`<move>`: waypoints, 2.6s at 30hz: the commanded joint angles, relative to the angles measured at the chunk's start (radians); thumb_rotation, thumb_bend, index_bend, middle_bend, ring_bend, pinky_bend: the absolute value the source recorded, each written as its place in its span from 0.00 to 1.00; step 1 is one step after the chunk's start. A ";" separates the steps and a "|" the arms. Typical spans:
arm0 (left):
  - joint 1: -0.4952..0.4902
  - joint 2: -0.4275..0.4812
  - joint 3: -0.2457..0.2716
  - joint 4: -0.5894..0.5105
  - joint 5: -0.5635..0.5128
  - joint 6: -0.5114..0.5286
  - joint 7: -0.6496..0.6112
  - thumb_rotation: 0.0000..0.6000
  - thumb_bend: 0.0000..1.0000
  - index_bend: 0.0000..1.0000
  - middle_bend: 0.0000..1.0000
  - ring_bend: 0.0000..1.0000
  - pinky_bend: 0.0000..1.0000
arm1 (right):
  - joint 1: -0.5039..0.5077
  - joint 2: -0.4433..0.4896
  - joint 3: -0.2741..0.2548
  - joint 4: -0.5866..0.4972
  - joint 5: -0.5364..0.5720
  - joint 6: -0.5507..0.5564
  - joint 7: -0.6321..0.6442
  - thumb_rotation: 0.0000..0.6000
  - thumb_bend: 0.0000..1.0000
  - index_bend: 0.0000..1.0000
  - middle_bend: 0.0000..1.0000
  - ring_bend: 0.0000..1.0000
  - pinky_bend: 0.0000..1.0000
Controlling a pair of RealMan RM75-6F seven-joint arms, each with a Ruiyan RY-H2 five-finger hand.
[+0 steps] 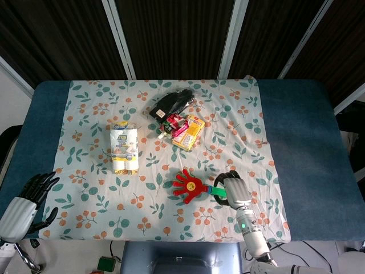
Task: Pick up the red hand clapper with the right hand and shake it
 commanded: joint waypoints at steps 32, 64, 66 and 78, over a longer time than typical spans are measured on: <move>-0.008 -0.007 -0.012 -0.011 -0.031 -0.035 0.036 1.00 0.44 0.00 0.00 0.00 0.07 | -0.041 0.118 0.078 -0.100 -0.132 -0.221 0.667 1.00 0.55 0.81 0.79 0.84 0.91; -0.013 -0.013 -0.021 -0.028 -0.060 -0.069 0.070 1.00 0.44 0.00 0.00 0.00 0.07 | 0.071 0.303 -0.032 -0.082 -0.476 -0.223 0.957 1.00 0.62 0.79 0.81 0.89 1.00; -0.013 -0.012 -0.021 -0.026 -0.059 -0.066 0.067 1.00 0.44 0.00 0.00 0.00 0.07 | 0.074 0.311 -0.024 -0.129 -0.411 -0.246 0.881 1.00 0.62 0.79 0.81 0.89 1.00; -0.012 -0.017 -0.020 -0.030 -0.057 -0.069 0.085 1.00 0.44 0.00 0.00 0.00 0.07 | -0.035 0.346 -0.031 -0.239 -0.729 0.191 1.413 1.00 0.62 0.79 0.81 0.89 0.98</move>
